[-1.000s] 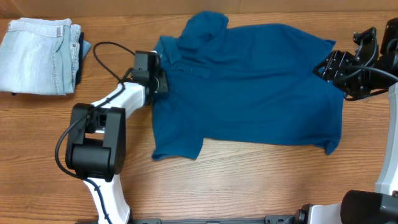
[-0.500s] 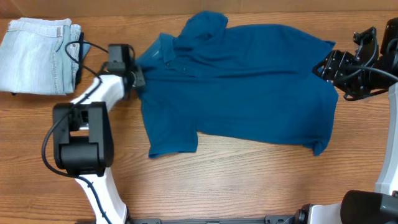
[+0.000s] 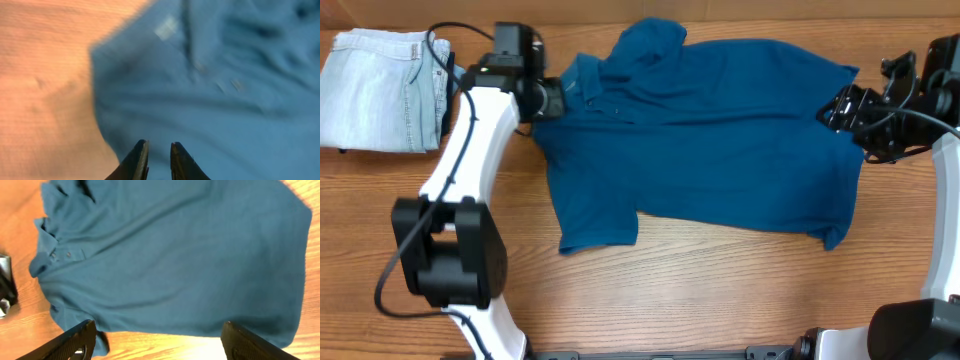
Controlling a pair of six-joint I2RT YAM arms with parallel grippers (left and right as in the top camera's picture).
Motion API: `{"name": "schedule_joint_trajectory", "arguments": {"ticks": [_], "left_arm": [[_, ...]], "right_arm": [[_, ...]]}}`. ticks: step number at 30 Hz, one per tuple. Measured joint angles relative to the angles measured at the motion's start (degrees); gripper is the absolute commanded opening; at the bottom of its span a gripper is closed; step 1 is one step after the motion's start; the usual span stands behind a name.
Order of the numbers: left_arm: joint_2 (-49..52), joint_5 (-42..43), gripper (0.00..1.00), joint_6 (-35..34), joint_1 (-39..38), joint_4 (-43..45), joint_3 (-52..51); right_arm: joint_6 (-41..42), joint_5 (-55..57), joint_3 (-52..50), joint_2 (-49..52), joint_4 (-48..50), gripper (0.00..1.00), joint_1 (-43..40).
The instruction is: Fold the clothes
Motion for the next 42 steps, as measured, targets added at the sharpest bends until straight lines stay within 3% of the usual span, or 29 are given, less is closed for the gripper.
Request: {"name": "schedule_joint_trajectory", "arguments": {"ticks": [5,15,26,42], "left_arm": [[-2.8,-0.1,0.2,0.0,-7.5,-11.1,0.3],[-2.8,0.1,0.23,-1.3,-16.5,-12.7,-14.6],[-3.4,-2.9,0.22,-4.8,-13.4,-0.3,-29.4],[-8.1,-2.5,0.14,-10.3,-11.1,0.2,-36.9]], "right_arm": [[0.8,0.4,-5.1,1.3,0.9,0.82,0.0],[1.3,0.6,-11.0,3.3,3.0,0.81,0.0],[1.3,0.6,-11.1,3.3,3.8,0.81,0.0],[1.3,0.8,-11.1,3.3,4.2,0.81,0.0]]}}
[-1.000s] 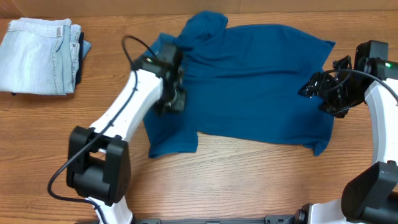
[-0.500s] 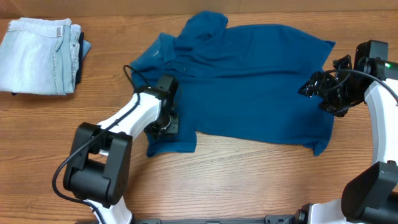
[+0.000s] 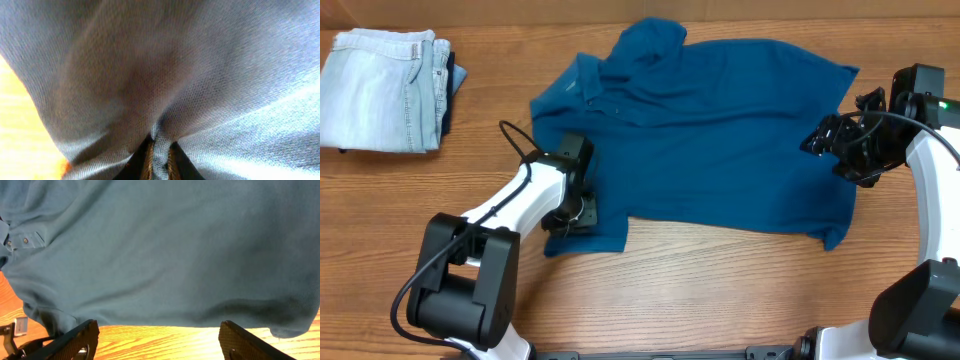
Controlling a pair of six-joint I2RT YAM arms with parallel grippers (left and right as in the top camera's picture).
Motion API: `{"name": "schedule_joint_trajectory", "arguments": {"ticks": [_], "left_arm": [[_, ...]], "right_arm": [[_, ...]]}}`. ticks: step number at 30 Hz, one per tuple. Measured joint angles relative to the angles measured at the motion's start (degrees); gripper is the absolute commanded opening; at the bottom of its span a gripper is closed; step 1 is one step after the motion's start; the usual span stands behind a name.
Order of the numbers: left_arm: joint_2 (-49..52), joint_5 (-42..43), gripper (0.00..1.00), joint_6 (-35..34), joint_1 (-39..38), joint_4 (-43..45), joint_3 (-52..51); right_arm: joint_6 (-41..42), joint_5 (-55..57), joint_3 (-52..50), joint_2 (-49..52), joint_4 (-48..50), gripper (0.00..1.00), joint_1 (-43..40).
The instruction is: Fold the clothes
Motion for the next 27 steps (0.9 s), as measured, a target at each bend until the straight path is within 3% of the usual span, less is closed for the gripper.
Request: {"name": "schedule_joint_trajectory", "arguments": {"ticks": [15,19,21,27], "left_arm": [[-1.0,-0.2,0.17,-2.8,0.3,-3.5,-1.9],[-1.5,0.0,0.17,-2.8,0.7,-3.7,-2.6],[-1.5,0.5,0.18,-2.8,1.1,-3.7,-2.6],[-1.6,1.1,0.19,-2.9,1.5,-3.4,-2.8]], "right_arm": [[1.3,2.1,-2.9,0.0,0.2,0.9,-0.2],[3.7,2.4,-8.7,0.0,3.4,0.77,-2.2],[4.7,2.5,-12.3,0.0,6.8,0.75,-3.9],[4.6,1.6,-19.2,0.1,6.8,0.94,-5.7]]}}
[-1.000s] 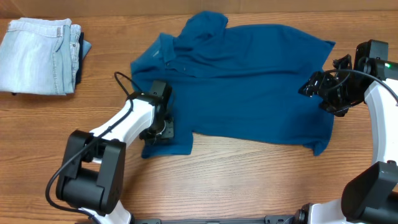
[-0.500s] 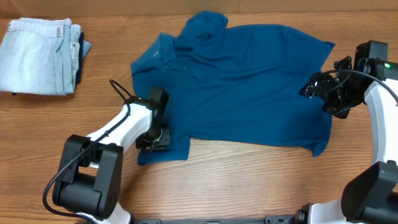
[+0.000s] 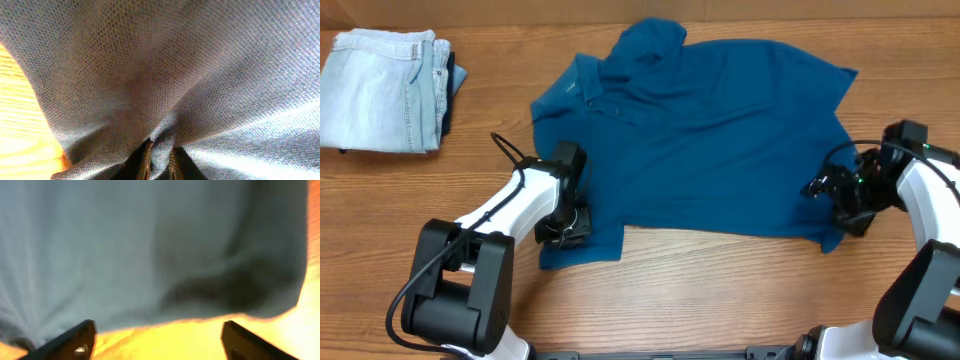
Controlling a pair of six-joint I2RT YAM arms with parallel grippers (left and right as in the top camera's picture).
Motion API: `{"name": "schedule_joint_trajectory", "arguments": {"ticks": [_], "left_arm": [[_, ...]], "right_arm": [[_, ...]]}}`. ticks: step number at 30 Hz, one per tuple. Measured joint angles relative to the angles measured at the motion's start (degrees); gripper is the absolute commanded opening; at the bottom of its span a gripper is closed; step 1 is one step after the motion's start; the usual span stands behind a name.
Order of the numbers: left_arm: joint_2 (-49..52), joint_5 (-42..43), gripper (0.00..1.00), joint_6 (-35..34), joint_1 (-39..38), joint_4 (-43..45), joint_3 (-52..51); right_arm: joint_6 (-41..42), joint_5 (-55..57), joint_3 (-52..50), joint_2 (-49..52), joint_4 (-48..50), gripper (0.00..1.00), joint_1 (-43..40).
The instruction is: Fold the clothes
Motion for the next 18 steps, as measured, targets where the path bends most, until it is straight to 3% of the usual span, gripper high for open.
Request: {"name": "schedule_joint_trajectory", "arguments": {"ticks": [4,7,9,18], "left_arm": [[-0.1,0.1,0.2,0.0,0.0,0.3,-0.2],[-0.2,0.2,0.2,-0.2,0.0,0.4,-0.3],[-0.2,0.2,0.2,-0.2,0.0,0.5,-0.3],[-0.3,0.7,0.21,-0.3,0.2,0.9,-0.4]], "right_arm": [[0.0,-0.1,-0.1,0.0,-4.4,0.94,0.0],[0.0,0.4,-0.1,0.0,-6.3,0.85,0.0],[0.3,1.0,-0.1,0.0,-6.1,0.85,0.0],[0.1,1.7,-4.5,0.0,3.2,0.84,0.0]]}}
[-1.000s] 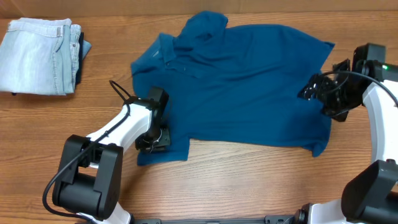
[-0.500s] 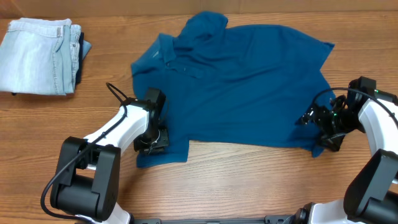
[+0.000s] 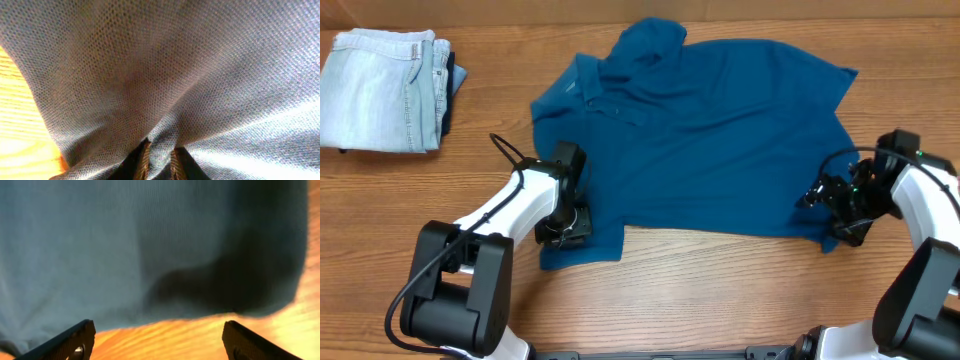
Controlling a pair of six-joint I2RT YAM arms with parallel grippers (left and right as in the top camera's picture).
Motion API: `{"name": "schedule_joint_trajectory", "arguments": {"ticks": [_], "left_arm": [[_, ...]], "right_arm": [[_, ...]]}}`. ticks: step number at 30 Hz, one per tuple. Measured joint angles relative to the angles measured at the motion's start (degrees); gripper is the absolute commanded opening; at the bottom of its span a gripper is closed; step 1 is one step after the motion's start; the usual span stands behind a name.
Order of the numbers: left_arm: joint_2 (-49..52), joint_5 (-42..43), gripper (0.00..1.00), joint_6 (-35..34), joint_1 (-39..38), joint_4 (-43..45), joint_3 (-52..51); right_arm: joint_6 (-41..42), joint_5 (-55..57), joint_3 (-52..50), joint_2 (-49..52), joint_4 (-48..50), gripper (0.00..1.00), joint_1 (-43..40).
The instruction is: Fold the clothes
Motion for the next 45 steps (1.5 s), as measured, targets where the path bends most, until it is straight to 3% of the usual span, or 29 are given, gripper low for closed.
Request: {"name": "schedule_joint_trajectory", "arguments": {"ticks": [8,22,35,37,38,41,42,45], "left_arm": [[-0.1,0.4,0.21,-0.2,0.1,0.2,-0.1],[-0.1,0.4,0.22,-0.6,0.1,0.3,-0.1],[-0.1,0.5,0.22,-0.8,0.1,0.3,-0.1],[-0.1,0.5,0.22,-0.8,0.1,0.1,-0.1],[-0.1,0.5,0.23,-0.8,0.1,0.1,-0.1],[-0.1,0.5,0.23,-0.8,0.1,0.1,-0.1],[-0.1,0.6,0.23,-0.8,0.1,0.2,-0.1],[-0.1,0.6,0.23,-0.8,0.1,0.2,-0.1]], "right_arm": [[0.0,-0.8,-7.5,0.0,10.5,0.84,0.0],[6.4,9.5,-8.1,0.0,26.3,0.85,-3.8],[2.7,11.0,-1.3,0.0,25.8,0.85,-10.2],[2.3,10.7,0.0,0.0,25.5,0.79,-10.2],[2.0,10.3,0.3,0.0,25.5,0.55,-10.2],[1.0,5.2,0.4,0.0,26.5,0.23,-10.2],[0.6,3.7,0.4,0.0,26.8,0.19,-10.0],[0.7,-0.6,0.4,0.0,25.0,0.22,-9.3]]}}
